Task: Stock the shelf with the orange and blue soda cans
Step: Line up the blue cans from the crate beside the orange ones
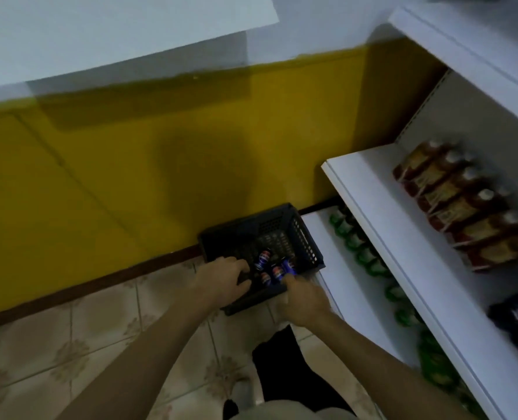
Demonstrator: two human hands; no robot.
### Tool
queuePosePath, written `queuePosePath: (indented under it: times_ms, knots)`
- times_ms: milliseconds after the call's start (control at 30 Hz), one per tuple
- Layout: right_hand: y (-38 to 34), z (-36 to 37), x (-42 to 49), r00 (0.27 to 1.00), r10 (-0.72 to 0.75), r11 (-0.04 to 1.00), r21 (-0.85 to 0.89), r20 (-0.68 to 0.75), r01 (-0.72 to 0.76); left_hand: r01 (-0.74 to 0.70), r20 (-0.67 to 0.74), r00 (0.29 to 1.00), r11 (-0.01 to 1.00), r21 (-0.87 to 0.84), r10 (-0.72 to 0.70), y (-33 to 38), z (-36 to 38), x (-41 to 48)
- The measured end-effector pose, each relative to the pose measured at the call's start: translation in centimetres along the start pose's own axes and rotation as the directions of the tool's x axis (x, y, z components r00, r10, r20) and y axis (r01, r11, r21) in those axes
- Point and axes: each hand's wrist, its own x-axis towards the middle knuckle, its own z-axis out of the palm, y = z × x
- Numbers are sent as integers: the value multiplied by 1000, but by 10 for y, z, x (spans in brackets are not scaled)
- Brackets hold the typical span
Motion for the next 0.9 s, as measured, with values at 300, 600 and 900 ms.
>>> queuePosePath:
  times_ms: [300, 600, 900]
  knots:
    - [9, 35, 114, 950, -2, 913, 387, 313, -126, 169, 193, 973, 965, -202, -130, -28, 29, 75]
    - [44, 114, 249, 910, 125, 833, 456, 394, -312, 505, 429, 852, 690, -519, -300, -73, 113, 219]
    - [107, 240, 447, 875, 402, 826, 306, 270, -474, 658, 673, 689, 620, -428, -268, -144, 326, 409]
